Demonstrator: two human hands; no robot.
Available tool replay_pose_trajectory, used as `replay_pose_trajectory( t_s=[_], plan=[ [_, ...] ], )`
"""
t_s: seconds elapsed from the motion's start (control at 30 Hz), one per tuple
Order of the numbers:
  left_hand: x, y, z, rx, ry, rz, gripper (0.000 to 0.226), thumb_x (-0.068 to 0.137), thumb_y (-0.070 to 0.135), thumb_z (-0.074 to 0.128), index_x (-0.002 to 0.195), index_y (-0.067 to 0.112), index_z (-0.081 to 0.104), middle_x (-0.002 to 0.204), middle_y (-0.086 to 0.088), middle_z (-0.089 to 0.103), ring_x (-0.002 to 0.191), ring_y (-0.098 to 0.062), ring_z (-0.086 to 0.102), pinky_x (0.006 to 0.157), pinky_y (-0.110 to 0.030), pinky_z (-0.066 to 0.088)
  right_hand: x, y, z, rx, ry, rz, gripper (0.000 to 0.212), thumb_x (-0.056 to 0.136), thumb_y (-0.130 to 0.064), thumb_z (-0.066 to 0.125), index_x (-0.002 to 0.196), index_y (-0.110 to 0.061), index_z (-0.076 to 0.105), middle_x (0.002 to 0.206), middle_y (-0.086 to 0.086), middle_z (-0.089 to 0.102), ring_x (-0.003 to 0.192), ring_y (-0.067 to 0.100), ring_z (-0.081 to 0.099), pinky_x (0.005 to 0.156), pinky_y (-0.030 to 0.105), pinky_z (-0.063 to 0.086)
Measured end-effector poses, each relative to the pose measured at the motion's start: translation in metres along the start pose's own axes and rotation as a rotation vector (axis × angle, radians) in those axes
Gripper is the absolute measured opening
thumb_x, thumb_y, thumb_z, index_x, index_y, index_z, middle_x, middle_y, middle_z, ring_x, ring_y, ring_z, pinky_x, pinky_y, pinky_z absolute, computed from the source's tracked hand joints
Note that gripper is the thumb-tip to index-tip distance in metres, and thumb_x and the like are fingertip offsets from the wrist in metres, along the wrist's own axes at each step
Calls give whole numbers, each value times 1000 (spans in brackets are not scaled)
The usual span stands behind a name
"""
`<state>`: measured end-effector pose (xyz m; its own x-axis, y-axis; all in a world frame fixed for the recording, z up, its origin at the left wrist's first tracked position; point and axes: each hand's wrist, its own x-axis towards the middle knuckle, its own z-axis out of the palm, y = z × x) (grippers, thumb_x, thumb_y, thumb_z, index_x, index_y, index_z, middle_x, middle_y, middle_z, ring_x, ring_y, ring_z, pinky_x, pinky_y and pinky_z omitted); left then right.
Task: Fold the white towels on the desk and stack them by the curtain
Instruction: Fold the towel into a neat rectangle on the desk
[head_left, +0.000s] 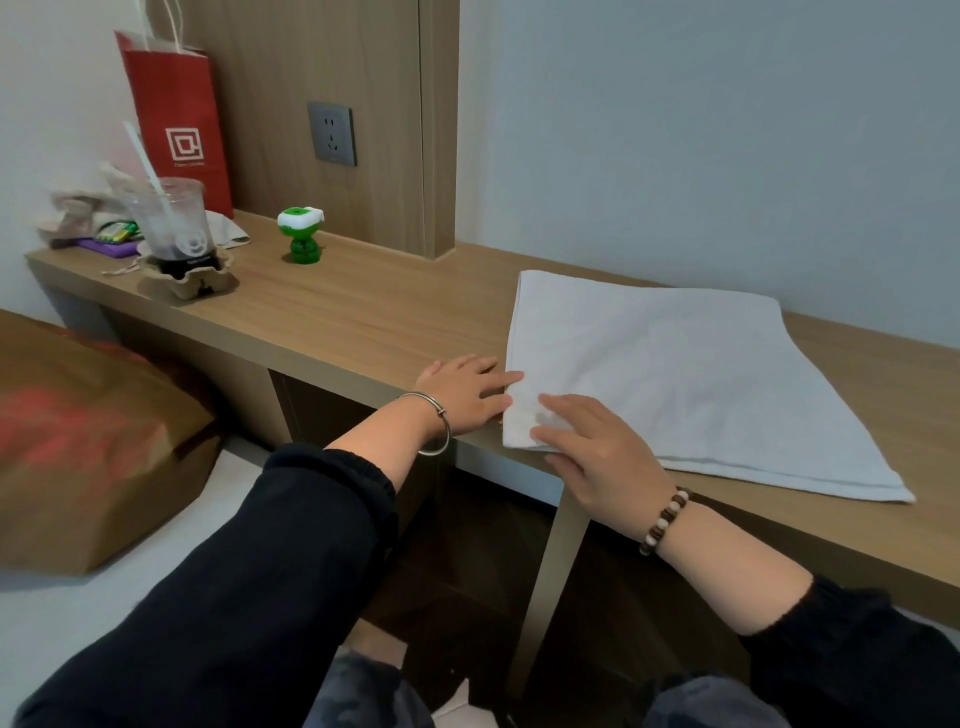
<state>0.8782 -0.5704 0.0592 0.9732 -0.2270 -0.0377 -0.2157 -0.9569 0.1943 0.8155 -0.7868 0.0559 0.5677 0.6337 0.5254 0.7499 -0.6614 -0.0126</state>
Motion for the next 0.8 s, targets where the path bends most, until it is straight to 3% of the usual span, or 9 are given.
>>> replay_pose_trajectory(
  t_s=[0.17, 0.27, 0.37, 0.53, 0.6, 0.7, 0.8],
  plan=[
    [3, 3, 2, -33, 20, -29, 46, 96, 46, 30, 142, 51, 27, 157, 10, 19, 145, -17, 11, 114, -53, 4, -17, 12, -11, 24, 34, 175, 14, 77, -9, 77, 91, -11, 75, 93, 10, 66, 86, 29, 61, 68, 36, 52],
    [6, 5, 2, -45, 11, -58, 47, 96, 43, 31, 143, 50, 28, 157, 10, 20, 145, -18, 11, 114, -55, 3, -14, 20, -12, 49, -70, 290, 20, 91, -20, 62, 108, -17, 73, 104, 1, 65, 99, 20, 53, 78, 26, 43],
    [11, 9, -4, -54, -20, -76, 50, 96, 39, 29, 145, 46, 26, 158, 7, 17, 146, -20, 10, 113, -57, 5, -4, 27, -12, 45, -146, 329, 27, 97, -27, 52, 118, -22, 68, 115, -4, 61, 108, 14, 46, 85, 24, 40],
    [19, 21, -20, 52, -110, -146, 50, 97, 35, 27, 146, 42, 22, 160, 2, 9, 146, -26, 4, 112, -64, 4, 7, 30, -17, 26, -228, 294, 28, 99, -24, 47, 115, -22, 69, 114, -1, 61, 106, 17, 47, 83, 29, 42],
    [22, 33, -22, 103, -63, -152, 49, 97, 28, 30, 145, 37, 28, 160, 0, 8, 146, -28, 2, 111, -64, 3, 9, 32, -19, 20, -274, 281, 29, 100, -24, 45, 117, -23, 68, 116, -1, 60, 107, 18, 47, 83, 29, 41],
    [25, 52, -16, 171, 74, -79, 47, 96, 13, 35, 141, 29, 38, 157, 0, 19, 144, -25, 14, 113, -54, 14, 8, 37, -22, 71, -320, 268, 32, 100, -16, 44, 123, -22, 65, 124, -1, 59, 113, 19, 48, 89, 27, 38],
    [29, 65, -10, 233, 89, -5, 42, 94, 9, 32, 132, 19, 46, 145, -4, 39, 138, -26, 26, 108, -45, 28, 6, 40, -27, 110, -318, 300, 32, 97, -10, 47, 122, -19, 65, 130, -1, 59, 121, 17, 49, 99, 24, 33]
  ],
)
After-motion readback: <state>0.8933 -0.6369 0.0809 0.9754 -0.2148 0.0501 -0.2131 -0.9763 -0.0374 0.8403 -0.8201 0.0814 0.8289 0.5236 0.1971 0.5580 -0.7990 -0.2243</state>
